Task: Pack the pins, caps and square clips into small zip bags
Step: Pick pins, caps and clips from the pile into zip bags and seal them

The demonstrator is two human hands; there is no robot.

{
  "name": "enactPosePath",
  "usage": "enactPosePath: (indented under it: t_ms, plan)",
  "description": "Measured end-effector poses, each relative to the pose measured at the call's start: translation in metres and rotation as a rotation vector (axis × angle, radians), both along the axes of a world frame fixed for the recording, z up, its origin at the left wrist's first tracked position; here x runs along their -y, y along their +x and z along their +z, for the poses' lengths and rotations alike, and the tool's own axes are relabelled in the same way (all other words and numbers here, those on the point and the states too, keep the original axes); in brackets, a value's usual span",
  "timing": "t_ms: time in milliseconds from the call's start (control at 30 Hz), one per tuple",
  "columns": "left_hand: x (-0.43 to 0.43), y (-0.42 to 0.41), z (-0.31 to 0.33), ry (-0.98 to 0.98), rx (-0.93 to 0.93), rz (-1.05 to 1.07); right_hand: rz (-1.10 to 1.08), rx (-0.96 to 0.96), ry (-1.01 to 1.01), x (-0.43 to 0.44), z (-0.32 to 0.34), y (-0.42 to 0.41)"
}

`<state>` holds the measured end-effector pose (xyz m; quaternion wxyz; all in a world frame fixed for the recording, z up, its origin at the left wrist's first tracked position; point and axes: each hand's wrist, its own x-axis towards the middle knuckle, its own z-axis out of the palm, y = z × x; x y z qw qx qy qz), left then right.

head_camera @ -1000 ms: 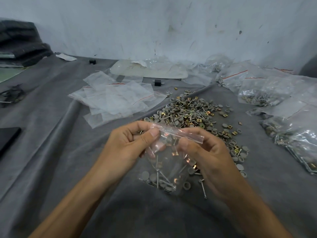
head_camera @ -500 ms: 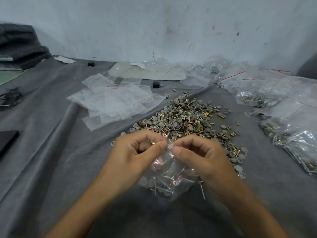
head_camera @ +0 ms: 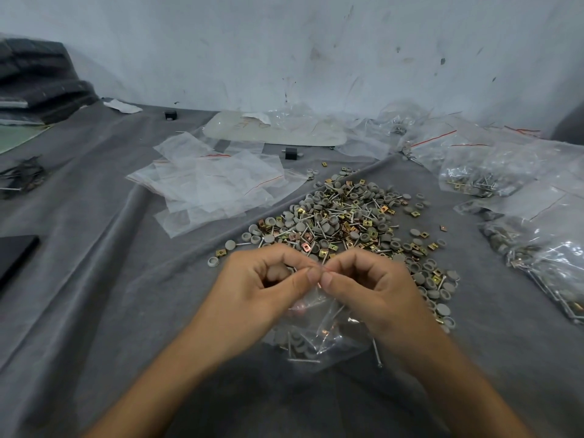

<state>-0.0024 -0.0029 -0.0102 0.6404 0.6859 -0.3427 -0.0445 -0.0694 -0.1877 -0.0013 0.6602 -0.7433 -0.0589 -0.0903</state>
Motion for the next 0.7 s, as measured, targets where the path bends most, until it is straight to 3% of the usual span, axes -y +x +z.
enactPosePath:
  t_ms: [167, 400, 700]
  plan:
    - [0.0, 0.0, 0.003, 0.002, -0.01, 0.011, 0.004, 0.022, -0.045, 0.001, 0.001, -0.001]
    - [-0.008, 0.011, 0.009, -0.043, -0.093, 0.251, -0.112, 0.03, -0.01, 0.01, 0.007, -0.001]
    - [-0.009, 0.009, 0.016, -0.05, -0.112, 0.241, -0.125, 0.028, 0.048, 0.013, 0.009, 0.0]
